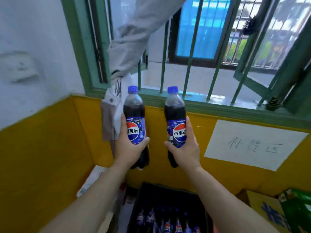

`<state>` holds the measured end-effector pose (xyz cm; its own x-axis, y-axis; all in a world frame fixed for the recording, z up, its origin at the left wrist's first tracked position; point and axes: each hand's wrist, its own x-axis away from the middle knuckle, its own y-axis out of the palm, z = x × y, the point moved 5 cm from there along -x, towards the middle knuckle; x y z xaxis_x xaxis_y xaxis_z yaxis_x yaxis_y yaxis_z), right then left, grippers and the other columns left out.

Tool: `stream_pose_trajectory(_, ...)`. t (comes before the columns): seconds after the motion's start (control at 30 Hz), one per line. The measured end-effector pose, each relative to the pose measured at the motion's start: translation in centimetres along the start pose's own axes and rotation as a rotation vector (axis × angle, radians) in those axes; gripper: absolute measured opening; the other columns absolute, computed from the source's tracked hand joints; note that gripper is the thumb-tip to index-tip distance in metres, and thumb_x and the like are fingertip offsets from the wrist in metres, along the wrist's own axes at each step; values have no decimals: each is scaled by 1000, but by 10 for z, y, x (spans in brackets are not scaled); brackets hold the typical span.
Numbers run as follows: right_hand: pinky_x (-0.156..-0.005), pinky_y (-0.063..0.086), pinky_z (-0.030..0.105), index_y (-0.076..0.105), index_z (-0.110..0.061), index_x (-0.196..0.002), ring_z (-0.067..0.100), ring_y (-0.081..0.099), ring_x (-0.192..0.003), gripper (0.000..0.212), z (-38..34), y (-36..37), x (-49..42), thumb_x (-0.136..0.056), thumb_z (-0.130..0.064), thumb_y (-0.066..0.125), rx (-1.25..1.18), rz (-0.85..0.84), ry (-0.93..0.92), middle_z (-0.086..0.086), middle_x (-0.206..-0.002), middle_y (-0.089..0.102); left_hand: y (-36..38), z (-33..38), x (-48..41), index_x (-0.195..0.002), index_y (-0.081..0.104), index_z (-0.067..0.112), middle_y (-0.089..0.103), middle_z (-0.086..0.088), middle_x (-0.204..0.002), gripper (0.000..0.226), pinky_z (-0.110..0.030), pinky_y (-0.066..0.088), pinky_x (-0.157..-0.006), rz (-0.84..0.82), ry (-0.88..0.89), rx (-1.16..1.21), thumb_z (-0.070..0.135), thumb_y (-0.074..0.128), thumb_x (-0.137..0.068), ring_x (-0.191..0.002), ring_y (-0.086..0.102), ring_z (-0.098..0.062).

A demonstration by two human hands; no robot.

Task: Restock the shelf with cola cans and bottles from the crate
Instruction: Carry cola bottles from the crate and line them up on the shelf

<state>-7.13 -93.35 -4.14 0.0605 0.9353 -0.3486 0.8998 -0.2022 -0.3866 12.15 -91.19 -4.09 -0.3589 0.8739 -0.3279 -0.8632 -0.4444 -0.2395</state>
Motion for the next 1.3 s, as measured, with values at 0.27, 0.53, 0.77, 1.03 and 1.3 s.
stream_pose_trajectory(0.27,-84,38,16,9,-37,-147,4,43,-108,103,-86,10,17,-73,-19,78,-167,-142,-205,0,-138,42,-79,80,53,-150,3,31,40,16,-120,108,-7,39,-79,258,87,-116,13,77,-74,-105,48,-2)
stream_pose_trajectory(0.53,-91,41,21,10,-41,-146,6,43,-116,99,-138,12,97,-75,-21,76,-347,-422,-345,-5,-140,38,-136,125,174,-148,2,36,43,13,-120,106,-11,40,-79,554,61,-269,17,77,-75,-106,50,-6)
stream_pose_trajectory(0.77,-94,38,25,10,-35,-148,13,45,-123,100,-211,23,198,-75,-23,77,-469,-629,-440,-3,-142,40,-209,170,293,-148,3,38,41,17,-120,105,-5,39,-74,816,30,-371,16,76,-76,-100,50,3)
stream_pose_trajectory(1.03,-89,44,25,13,-40,-146,6,49,-114,101,-323,20,365,-72,-19,79,-708,-906,-561,-8,-138,44,-310,245,460,-146,0,39,39,17,-125,104,-10,41,-85,1093,60,-576,17,75,-77,-110,47,-1)
stream_pose_trajectory(1.3,-98,48,42,11,-47,-143,10,51,-118,103,-422,-24,573,-70,-22,79,-851,-1106,-650,-10,-139,45,-393,317,658,-149,0,32,39,12,-130,102,-10,37,-85,1289,-4,-729,17,73,-79,-111,46,-2)
